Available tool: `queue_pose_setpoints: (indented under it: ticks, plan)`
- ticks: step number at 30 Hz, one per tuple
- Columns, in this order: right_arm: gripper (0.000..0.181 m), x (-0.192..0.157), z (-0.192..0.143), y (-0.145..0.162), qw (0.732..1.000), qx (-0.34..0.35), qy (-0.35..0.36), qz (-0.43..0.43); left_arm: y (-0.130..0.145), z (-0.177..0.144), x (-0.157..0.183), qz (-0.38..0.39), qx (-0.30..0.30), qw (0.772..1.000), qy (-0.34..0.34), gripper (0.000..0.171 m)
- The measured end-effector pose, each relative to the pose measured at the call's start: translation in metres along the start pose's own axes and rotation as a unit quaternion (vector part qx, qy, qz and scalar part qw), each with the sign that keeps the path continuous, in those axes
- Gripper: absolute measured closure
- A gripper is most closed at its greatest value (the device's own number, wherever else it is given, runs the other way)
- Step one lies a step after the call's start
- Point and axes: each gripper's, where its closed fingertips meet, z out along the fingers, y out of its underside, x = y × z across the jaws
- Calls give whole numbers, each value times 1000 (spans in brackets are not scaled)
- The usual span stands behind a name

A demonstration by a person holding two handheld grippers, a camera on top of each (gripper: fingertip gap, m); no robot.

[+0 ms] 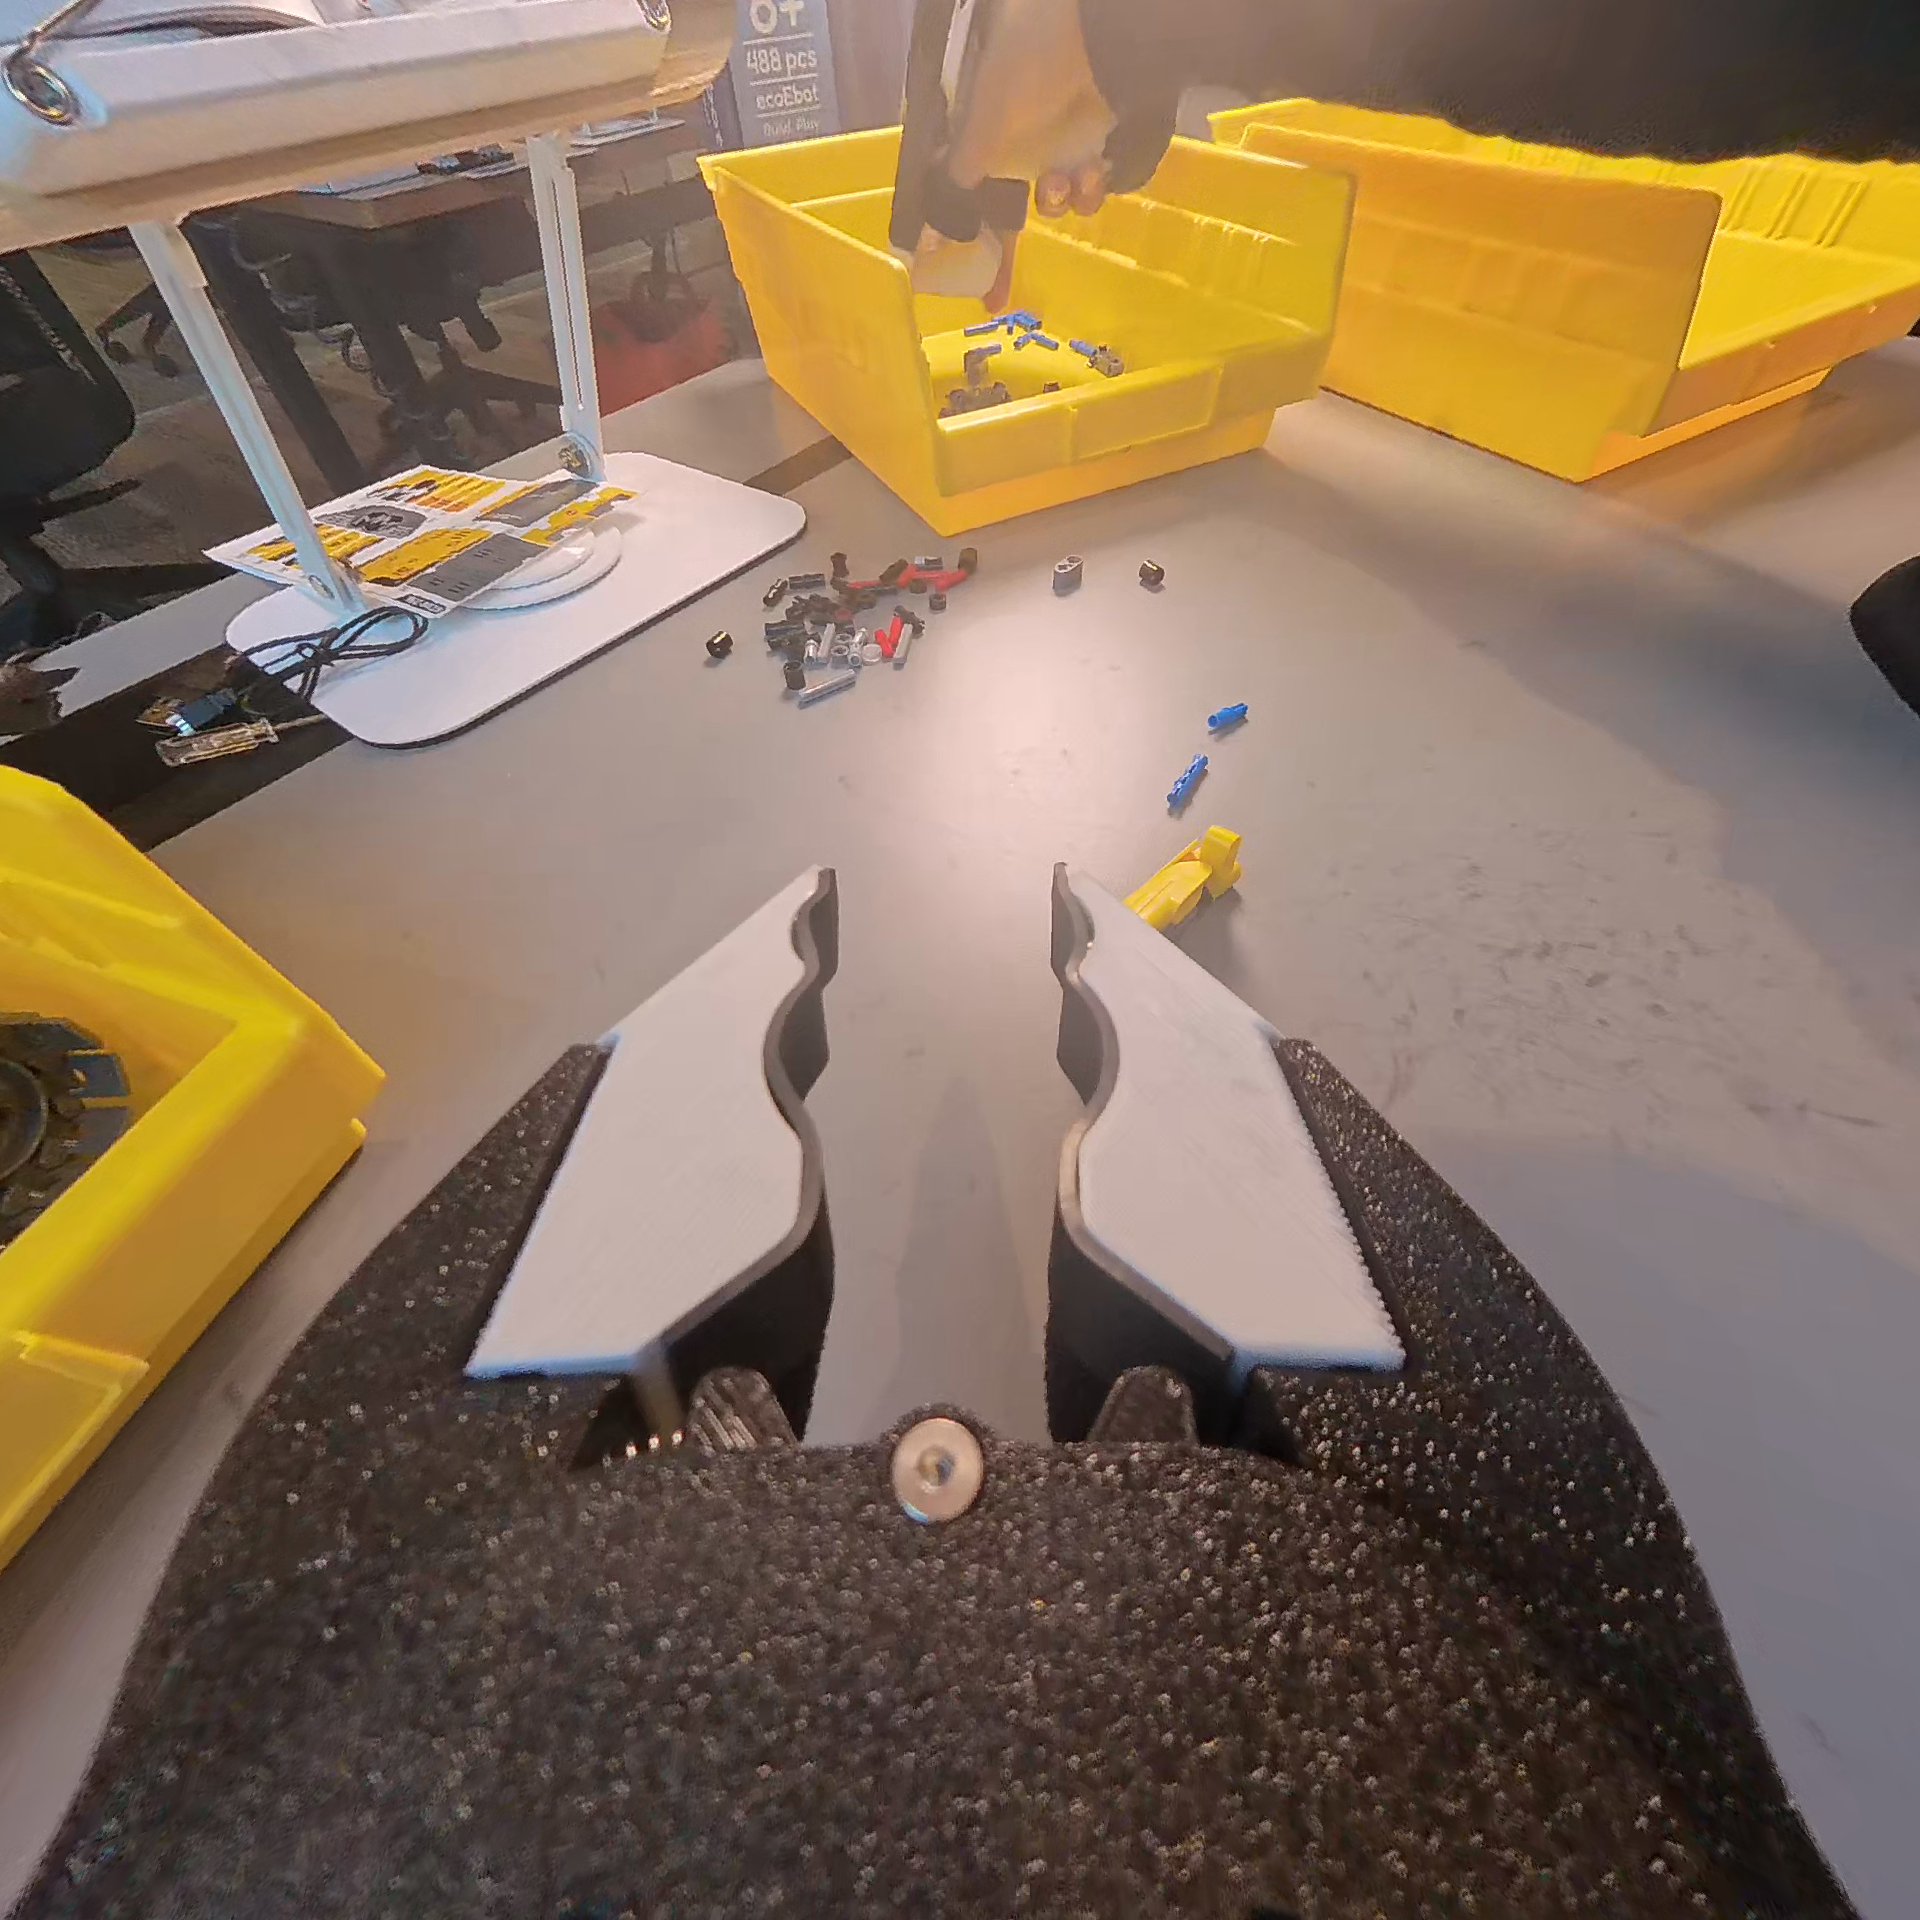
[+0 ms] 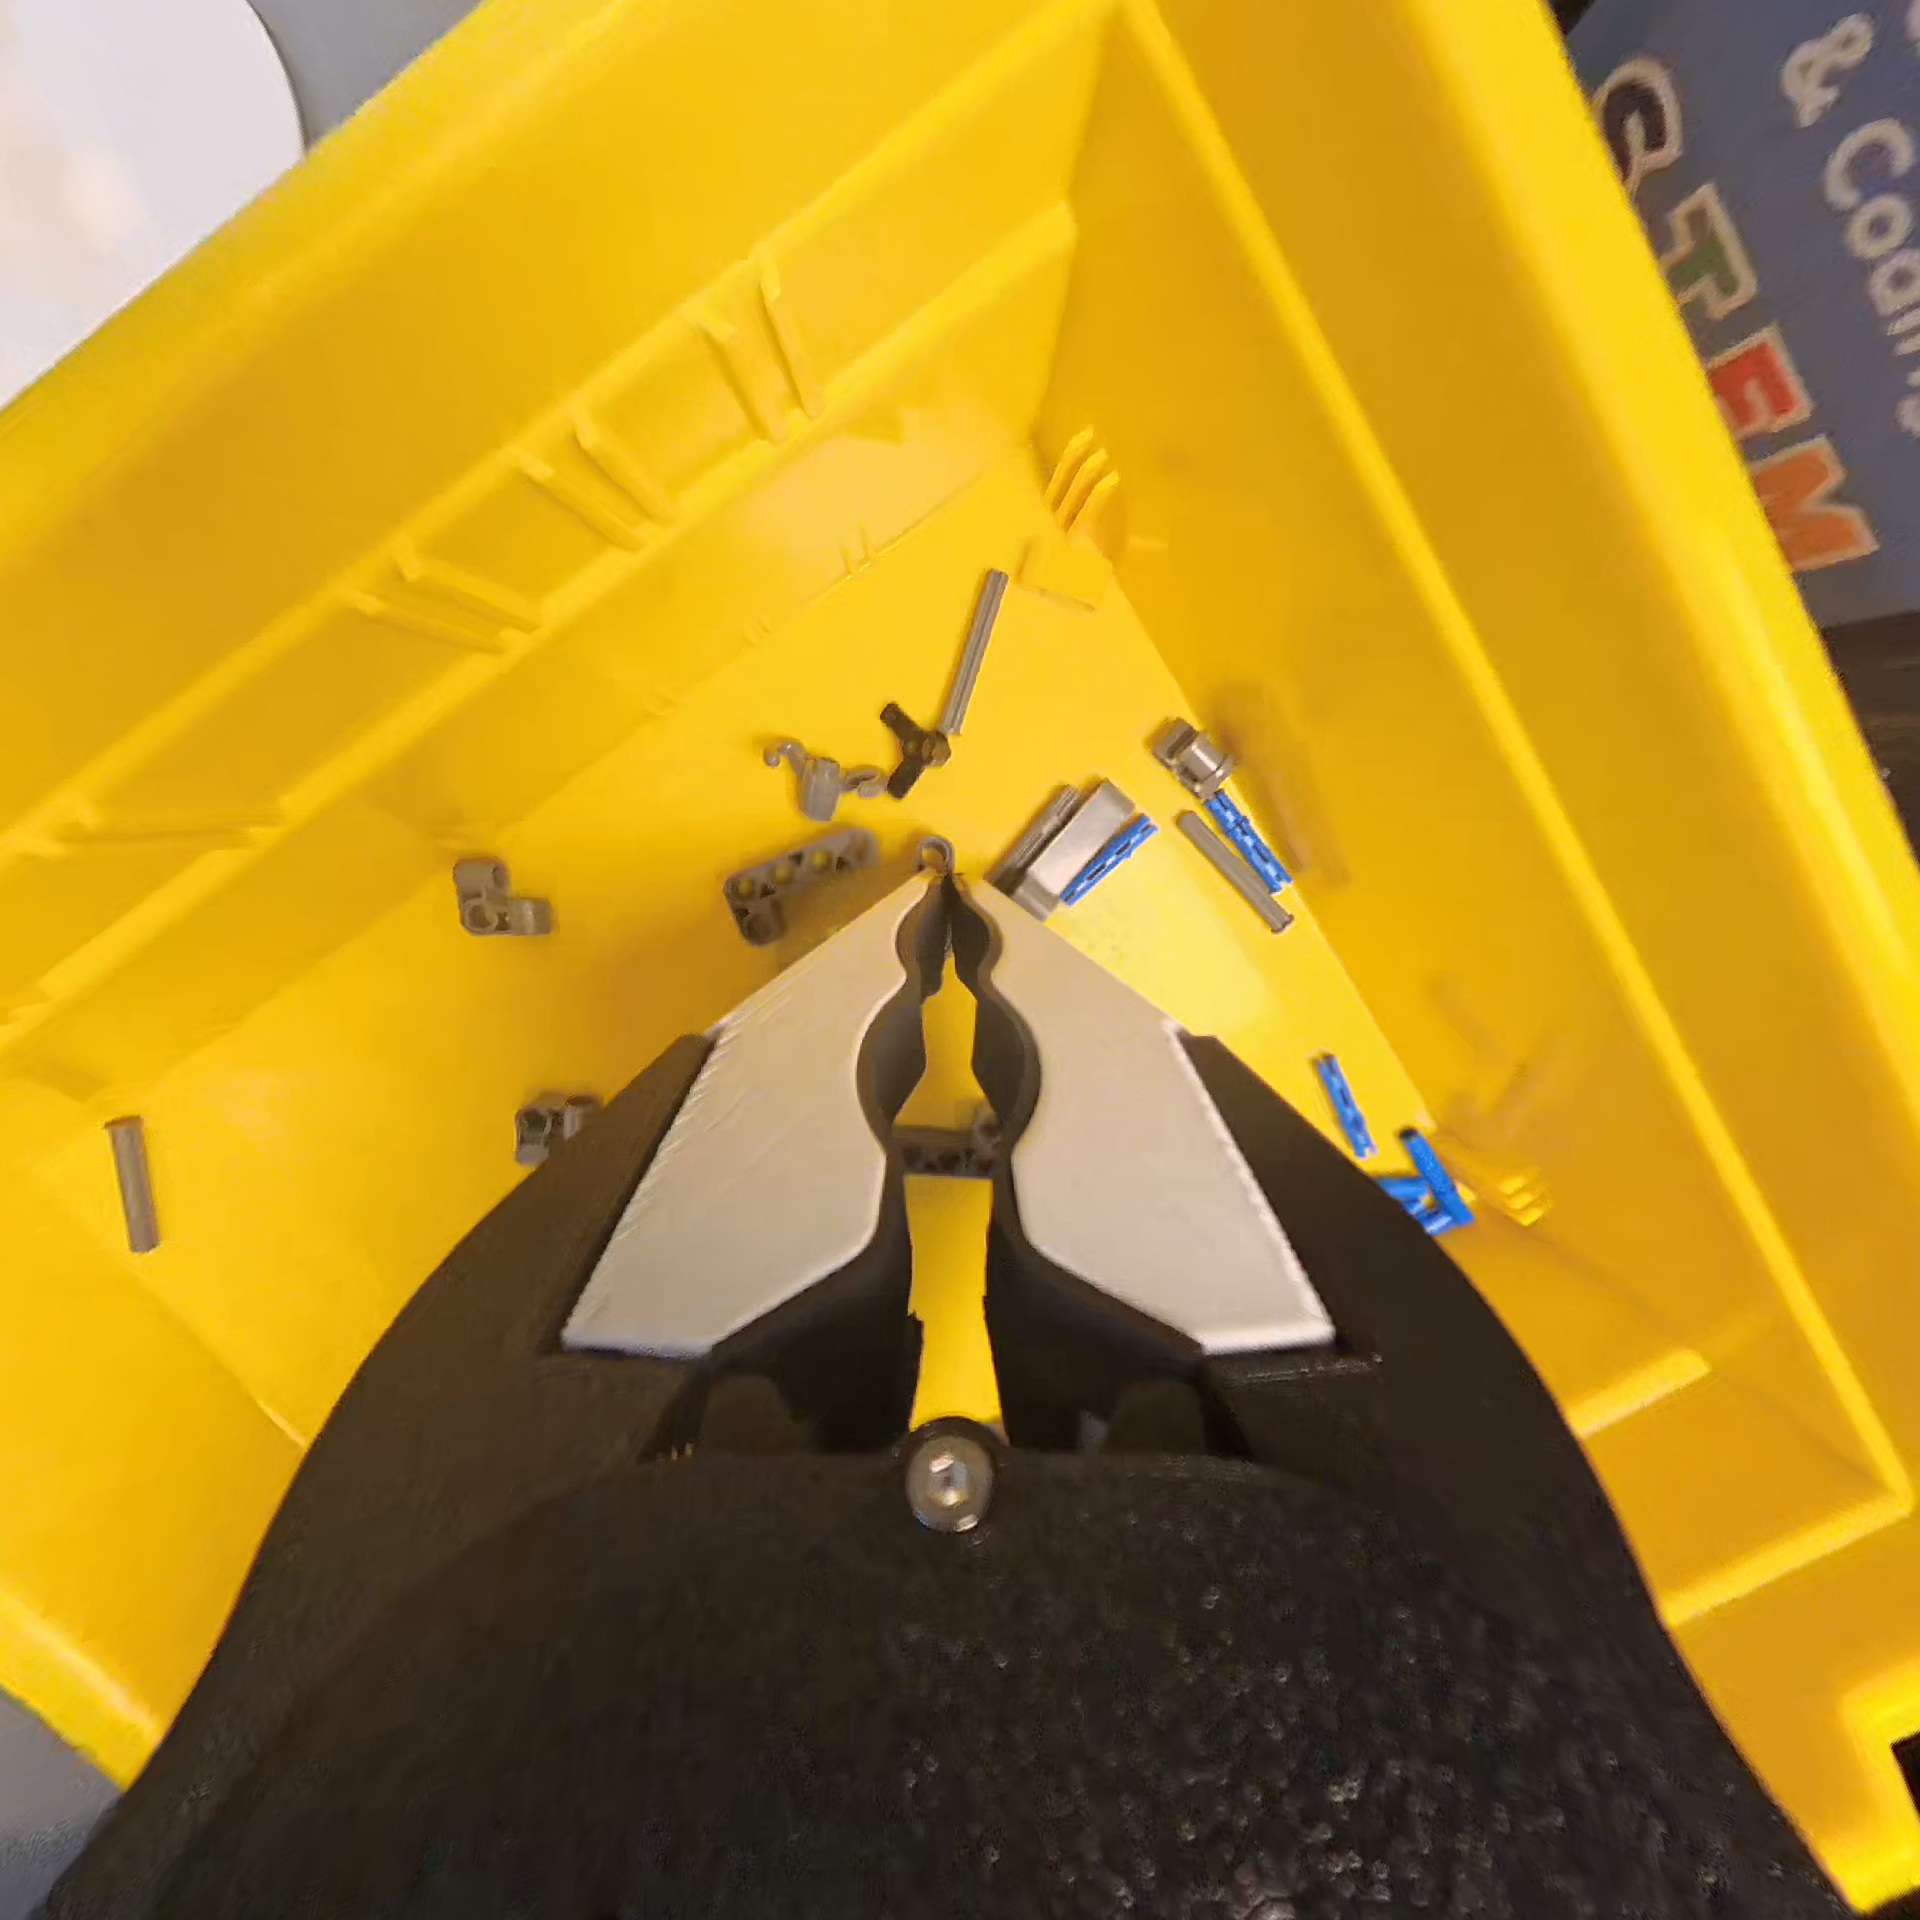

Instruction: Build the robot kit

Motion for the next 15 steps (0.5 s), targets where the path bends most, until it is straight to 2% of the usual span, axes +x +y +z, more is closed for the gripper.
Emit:
queue_pose_setpoints:
  ticks: [4,10,15]
  plan:
    - [181,-15,-12,30,996,-72,-33,-42,1,1,2,7,-4,1000,2,131]
    - [176,-21,-42,16,998,-3,-40,-51,1,1,4,11,-6,1000,3,131]
    - [165,-23,-35,26,995,-26,-22,-97,2,2,4,14,-8,1000,2,131]
